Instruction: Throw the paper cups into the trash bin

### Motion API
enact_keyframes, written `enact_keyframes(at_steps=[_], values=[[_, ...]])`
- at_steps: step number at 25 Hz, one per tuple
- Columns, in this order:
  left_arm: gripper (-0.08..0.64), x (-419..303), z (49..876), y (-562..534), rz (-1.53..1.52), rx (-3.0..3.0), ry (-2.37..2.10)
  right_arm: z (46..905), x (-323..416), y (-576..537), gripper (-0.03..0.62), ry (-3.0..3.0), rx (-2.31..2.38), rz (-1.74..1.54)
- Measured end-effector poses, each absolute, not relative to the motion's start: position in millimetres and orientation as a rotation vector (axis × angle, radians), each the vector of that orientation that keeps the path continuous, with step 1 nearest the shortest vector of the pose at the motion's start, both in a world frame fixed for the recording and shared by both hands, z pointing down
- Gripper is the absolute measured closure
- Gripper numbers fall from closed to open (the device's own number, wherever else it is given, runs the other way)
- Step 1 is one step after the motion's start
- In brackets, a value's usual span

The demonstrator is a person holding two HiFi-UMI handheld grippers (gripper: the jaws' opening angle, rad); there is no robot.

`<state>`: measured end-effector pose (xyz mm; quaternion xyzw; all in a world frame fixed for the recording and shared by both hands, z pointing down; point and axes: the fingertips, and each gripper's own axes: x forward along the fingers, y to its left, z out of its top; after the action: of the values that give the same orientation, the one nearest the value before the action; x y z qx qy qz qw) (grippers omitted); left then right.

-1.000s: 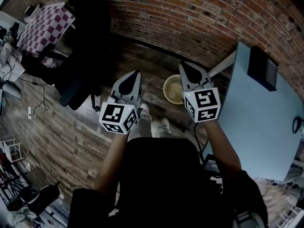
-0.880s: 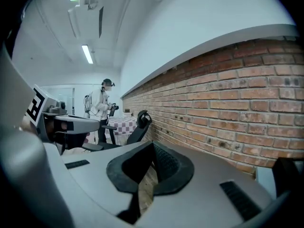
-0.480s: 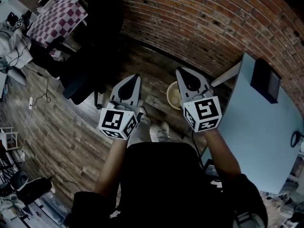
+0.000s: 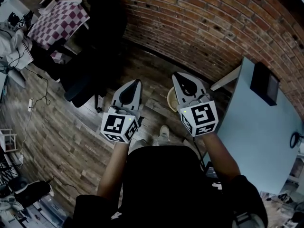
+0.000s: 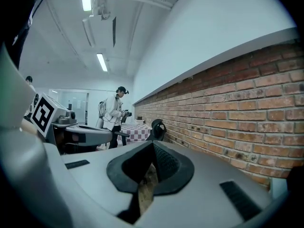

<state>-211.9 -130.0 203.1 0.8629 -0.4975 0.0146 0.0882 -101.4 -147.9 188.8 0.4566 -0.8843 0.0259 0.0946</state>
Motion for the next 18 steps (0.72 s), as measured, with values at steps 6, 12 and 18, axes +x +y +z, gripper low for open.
enact_keyframes(at_steps=[6, 12, 18], values=[[0.551, -226.5, 198.2, -119.9, 0.021, 2.58, -1.454, 179.9, -116.7, -136.0, 0.589, -2.609, 1.387, 0.067], [0.551, -244.3, 197.3, -98.2, 0.011, 2.601, -1.41, 173.9, -136.3, -109.3, 0.589, -2.592, 1.431, 0.055], [0.551, -246.4, 192.3, -75.5, -0.011, 2.646, -1.347, 168.7, -142.5, -80.6, 0.589, -2.563, 1.483, 0.036]])
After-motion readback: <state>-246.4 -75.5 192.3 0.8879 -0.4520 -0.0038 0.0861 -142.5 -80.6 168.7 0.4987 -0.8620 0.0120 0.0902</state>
